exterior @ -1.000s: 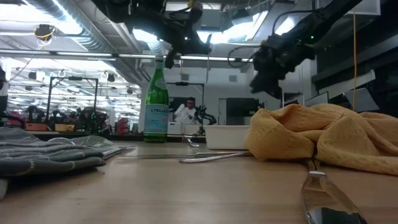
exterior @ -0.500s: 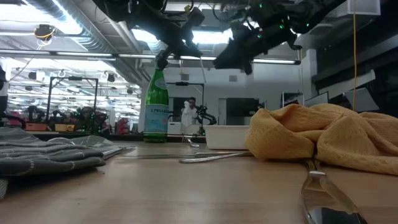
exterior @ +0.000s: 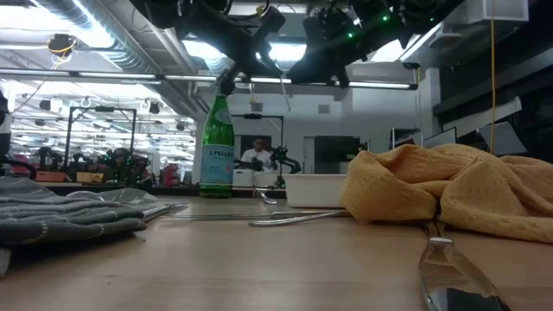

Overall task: Sort silverware
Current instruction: Put the silver spoon into the cutlery tray

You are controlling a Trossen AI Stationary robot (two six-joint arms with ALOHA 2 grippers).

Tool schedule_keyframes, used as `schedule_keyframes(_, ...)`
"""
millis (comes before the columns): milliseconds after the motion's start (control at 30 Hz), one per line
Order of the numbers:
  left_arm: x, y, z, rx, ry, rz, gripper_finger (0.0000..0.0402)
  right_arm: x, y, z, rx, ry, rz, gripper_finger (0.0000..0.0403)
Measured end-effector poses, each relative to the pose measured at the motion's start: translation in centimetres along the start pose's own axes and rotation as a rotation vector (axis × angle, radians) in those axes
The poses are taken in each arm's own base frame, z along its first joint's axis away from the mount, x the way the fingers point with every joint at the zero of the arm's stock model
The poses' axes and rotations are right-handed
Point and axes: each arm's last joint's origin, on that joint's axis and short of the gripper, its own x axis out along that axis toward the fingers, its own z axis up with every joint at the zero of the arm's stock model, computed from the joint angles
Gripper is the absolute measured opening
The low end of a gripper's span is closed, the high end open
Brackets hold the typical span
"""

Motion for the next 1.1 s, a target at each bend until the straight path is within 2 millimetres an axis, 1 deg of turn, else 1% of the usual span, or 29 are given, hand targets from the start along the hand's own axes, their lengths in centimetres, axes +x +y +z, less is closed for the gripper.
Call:
schedule_keyframes(233,-0.4,-0.7,-0.3,-0.029,-0.005,-0.040,0.0005,-0.1,0.9,0.1,-0.006,-0.025,-0.015,0.0104)
schedule_keyframes(467,-0.7,-1.1,-0.8,-0.024,0.009,-0.053,0.0004,-0.1,0.7,0.2,-0.003,-0.042,-0.071,0.0104)
schedule_keyframes(867,-1.0,-1.6,-1.2,-0.054,0.020,-0.068,0.0005,-0.1,0.8,0.2,-0.003,-0.043,-0.067,0.0104)
schedule_keyframes(1100,-1.1,-2.1,-0.9,-0.103,-0.010,-0.111,0.0004,-0.1,0.8,0.2,-0.001,-0.048,-0.065,0.0104)
